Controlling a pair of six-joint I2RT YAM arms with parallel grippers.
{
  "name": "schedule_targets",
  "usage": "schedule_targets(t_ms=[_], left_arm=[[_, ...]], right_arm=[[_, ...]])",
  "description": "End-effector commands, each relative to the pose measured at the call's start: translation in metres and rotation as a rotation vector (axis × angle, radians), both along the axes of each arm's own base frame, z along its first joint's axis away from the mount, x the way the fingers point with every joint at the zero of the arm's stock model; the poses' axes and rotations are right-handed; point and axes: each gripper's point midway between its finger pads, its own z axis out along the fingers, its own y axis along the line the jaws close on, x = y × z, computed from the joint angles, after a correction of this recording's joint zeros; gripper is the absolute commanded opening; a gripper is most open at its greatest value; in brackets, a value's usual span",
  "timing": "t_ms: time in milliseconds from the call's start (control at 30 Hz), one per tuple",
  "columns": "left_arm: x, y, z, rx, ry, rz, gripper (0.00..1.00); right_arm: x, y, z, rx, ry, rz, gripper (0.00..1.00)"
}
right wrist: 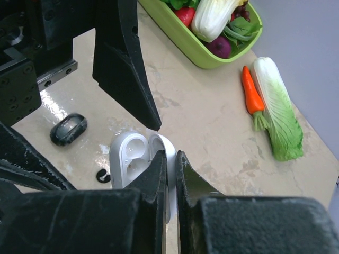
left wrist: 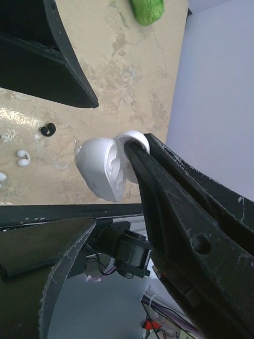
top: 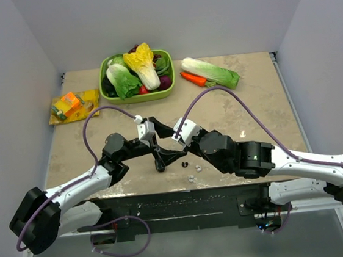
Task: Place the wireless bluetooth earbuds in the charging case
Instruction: Adjust the charging case.
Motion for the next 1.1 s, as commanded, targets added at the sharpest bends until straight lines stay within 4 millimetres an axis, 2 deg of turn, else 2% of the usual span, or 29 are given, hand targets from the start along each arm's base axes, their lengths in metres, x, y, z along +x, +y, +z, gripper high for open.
schedule_targets(t_ms=[0, 233, 500, 600, 733, 833, 1067], left_arm=[[-0.007, -0.003, 0.022, -0.054, -0.047, -0.058, 0.87], [-0.008, -0.009, 0.021, -0.064, -0.043, -0.096, 0.75], [-0.007, -0.011, 0.028, -0.091, -0.048, -0.107, 0.74], [-0.008, -0.013, 0.030, -0.095, -0.051, -0.119, 0.70], [-0.010, -0.016, 0.026, -0.090, -0.046, -0.141, 0.58], [-0.012, -0.017, 0.023, -0.083, -0.044, -0.155, 0.53], [-0.011, -0.017, 0.015, -0.072, -0.030, -0.143, 0.70]], right_arm=[[0.003, 0.001, 0.011, 0.038, -0.032, -0.025, 0.00], [0.000, 0.008, 0.009, 0.047, -0.016, 0.009, 0.00], [-0.004, 0.016, 0.005, 0.049, 0.004, 0.048, 0.00], [-0.004, 0.017, 0.003, 0.046, 0.008, 0.048, 0.00], [-0.004, 0.019, 0.003, 0.049, 0.009, 0.053, 0.00], [-0.005, 0.020, 0.003, 0.052, 0.011, 0.057, 0.00], [-0.007, 0.020, 0.009, 0.083, 0.014, 0.075, 0.00]])
